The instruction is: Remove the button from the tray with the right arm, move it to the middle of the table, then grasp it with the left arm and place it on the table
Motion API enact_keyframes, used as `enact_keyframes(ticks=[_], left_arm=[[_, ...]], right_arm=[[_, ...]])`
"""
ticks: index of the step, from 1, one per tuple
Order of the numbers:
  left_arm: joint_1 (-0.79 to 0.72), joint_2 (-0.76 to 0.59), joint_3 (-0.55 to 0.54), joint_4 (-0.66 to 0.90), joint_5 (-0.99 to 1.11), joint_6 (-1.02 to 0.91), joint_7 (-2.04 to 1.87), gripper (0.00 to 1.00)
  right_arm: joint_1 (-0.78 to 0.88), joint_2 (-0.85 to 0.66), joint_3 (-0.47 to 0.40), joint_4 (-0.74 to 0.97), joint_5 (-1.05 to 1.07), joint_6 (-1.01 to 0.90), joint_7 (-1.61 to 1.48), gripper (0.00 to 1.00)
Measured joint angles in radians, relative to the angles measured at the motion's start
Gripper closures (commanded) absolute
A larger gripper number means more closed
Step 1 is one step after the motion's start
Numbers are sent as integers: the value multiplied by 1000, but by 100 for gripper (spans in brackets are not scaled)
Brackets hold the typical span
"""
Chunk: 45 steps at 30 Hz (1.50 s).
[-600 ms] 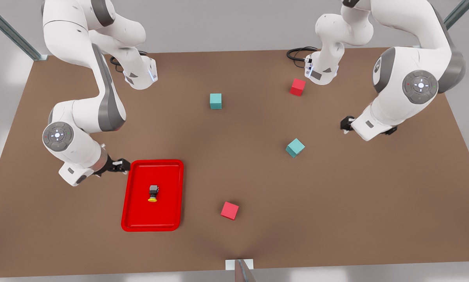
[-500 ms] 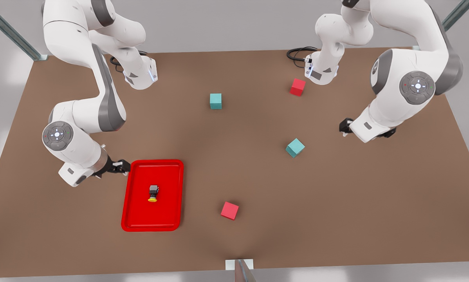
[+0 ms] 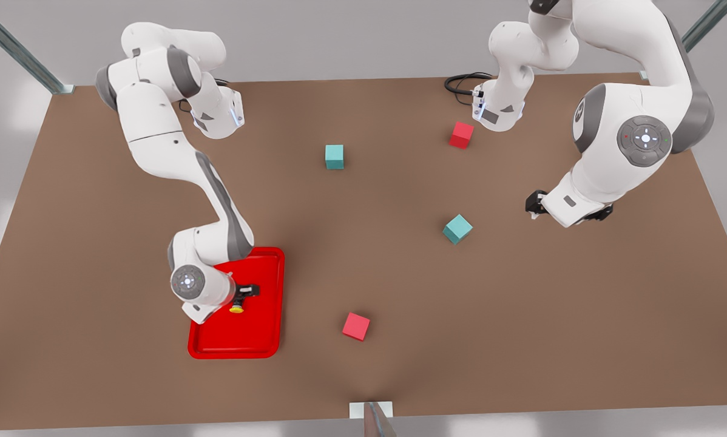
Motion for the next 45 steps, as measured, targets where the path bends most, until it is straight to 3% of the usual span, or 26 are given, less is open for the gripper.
enact_keyframes(ticks=[5,11,24,25,27,35,39,42,45], left_arm=[[1,9,1,0,0,2,0,0],[1,23,2,0,-1,7,1,0],[12,38,4,0,-3,21,1,0],[12,39,4,0,-3,23,1,0],[11,40,4,0,-3,25,1,0],[12,42,4,0,-3,30,1,0],[12,45,4,0,-3,31,1,0],[12,47,4,0,-3,32,1,0],[12,50,4,0,-3,32,1,0]], right_arm=[[-13,46,-6,-24,-5,68,29,0],[-32,-41,-5,-218,-7,170,60,0],[-31,1,-5,-199,5,287,101,1],[-31,5,-5,-199,5,292,103,11],[-32,6,-4,-201,9,297,103,61],[-19,-12,5,-181,24,260,85,64],[-3,-73,153,-57,21,126,111,63],[146,-76,195,41,16,51,183,63],[355,14,151,203,17,6,295,63]])
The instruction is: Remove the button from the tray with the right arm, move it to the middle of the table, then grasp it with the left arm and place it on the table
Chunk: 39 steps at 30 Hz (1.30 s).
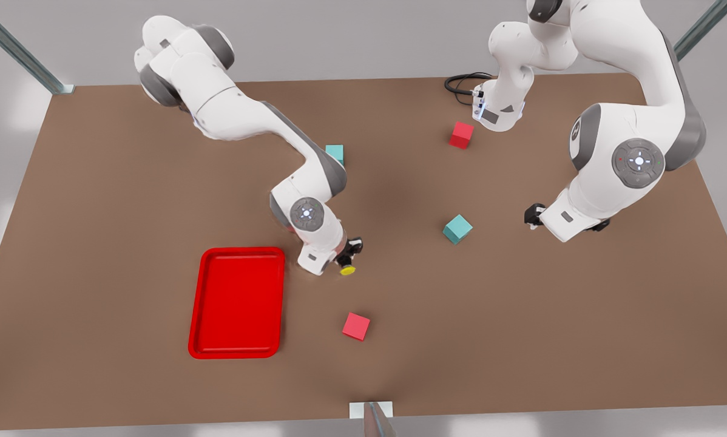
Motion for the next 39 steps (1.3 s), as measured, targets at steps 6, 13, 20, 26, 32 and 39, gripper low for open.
enact_keyframes(ticks=[6,13,20,26,32,39], left_arm=[[0,17,0,0,-1,8,-1,0],[0,21,0,0,-1,19,-1,0],[-52,103,-5,10,-36,25,-69,0],[-348,311,-8,28,-181,152,-320,0],[-415,409,-8,-107,-257,474,-531,0],[-419,431,-12,-192,-261,745,-604,0]], right_arm=[[279,316,-213,394,109,-59,246,61],[323,397,-255,437,155,-76,471,2],[-4,-55,-250,278,156,-221,499,0],[-480,-507,-128,-168,14,-343,238,0],[-554,-506,-128,-114,-49,-425,47,0],[-545,-506,-126,-111,-63,-455,-107,0]])
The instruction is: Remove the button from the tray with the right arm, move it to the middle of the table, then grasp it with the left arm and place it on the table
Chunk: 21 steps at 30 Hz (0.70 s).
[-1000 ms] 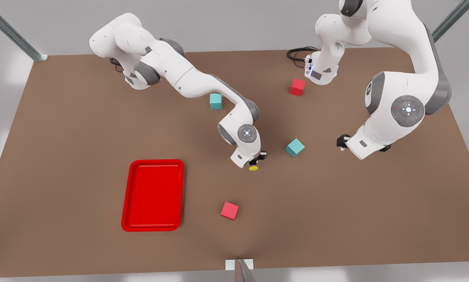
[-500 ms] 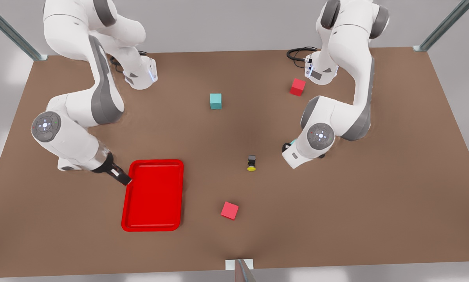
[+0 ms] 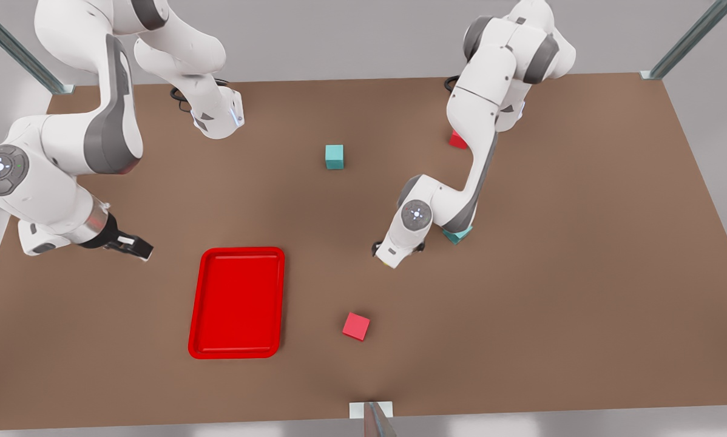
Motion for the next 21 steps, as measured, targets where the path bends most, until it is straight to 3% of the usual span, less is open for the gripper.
enact_keyframes(ticks=[11,21], left_arm=[[0,97,-18,-7,39,116,117,0],[-28,73,-35,-70,38,124,187,0]], right_arm=[[-23,-3,-1,4,-4,-15,-148,0],[-25,-3,-1,4,-5,-20,-223,0]])
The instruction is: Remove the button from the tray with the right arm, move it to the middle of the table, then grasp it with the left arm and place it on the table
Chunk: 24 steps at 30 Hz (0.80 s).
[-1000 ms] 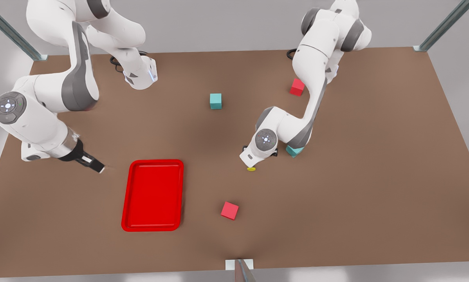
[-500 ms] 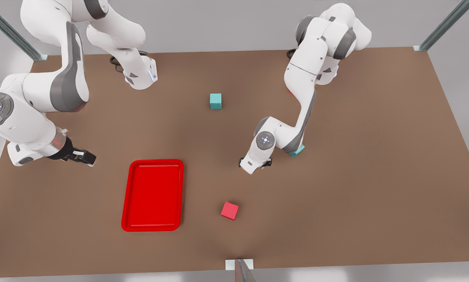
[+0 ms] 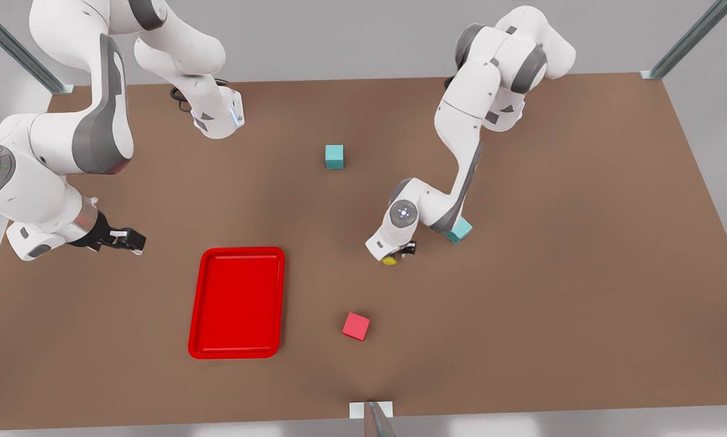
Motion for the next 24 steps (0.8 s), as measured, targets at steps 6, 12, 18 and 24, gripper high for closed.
enact_keyframes(ticks=[6,12,18,24], left_arm=[[4,0,2,0,-3,-4,27,0],[5,-2,8,1,-2,-6,45,51],[5,-6,11,4,12,-21,39,67],[-3,-7,62,103,21,-135,30,67]], right_arm=[[0,0,0,0,-1,-1,-29,0],[0,0,0,0,-1,-2,-49,0],[0,0,0,0,-3,-2,-64,0],[0,0,0,0,-6,-2,-75,0]])
